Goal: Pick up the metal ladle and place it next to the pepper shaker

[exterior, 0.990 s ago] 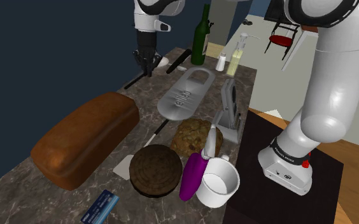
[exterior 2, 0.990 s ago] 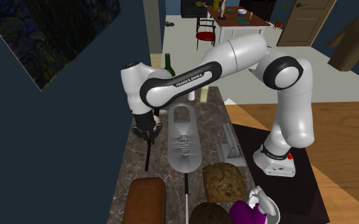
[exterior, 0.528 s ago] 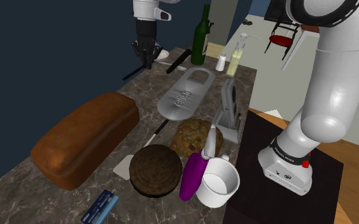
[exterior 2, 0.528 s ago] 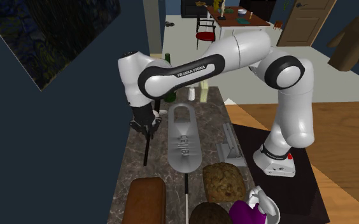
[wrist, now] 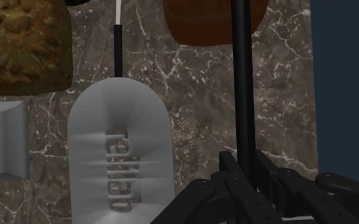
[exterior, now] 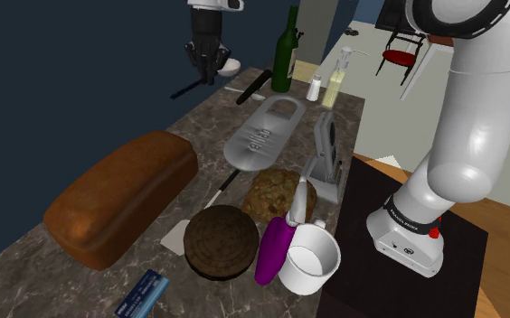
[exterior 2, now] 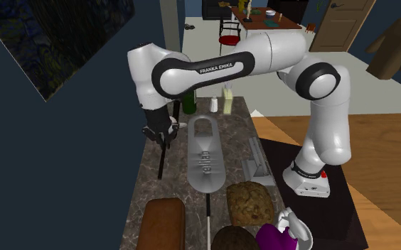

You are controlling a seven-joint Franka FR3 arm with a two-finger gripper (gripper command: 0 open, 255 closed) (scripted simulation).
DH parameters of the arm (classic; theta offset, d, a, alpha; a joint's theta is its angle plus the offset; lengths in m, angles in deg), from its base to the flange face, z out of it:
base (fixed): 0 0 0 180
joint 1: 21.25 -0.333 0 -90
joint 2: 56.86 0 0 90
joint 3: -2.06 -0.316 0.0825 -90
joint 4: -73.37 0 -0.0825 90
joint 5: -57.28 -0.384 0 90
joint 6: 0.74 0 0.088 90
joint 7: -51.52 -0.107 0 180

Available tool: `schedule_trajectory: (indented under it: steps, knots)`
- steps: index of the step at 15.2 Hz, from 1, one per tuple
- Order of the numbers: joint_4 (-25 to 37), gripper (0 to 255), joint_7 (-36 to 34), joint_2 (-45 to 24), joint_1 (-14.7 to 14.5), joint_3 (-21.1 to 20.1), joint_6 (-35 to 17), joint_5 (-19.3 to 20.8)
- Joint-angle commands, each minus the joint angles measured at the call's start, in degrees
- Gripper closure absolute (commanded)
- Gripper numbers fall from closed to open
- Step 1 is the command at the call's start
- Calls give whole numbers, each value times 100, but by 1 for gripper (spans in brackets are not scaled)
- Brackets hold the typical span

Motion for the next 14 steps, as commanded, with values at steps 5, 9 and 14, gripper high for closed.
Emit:
schedule_trajectory:
  steps: [5, 9, 14]
  knots:
    - [-1117, 255, 468, 889, 410, 77, -177, -257]
    - [-2076, 255, 982, 1657, 737, 230, -306, -461]
    - [-3040, 255, 1636, 2492, 1061, 507, -339, -612]
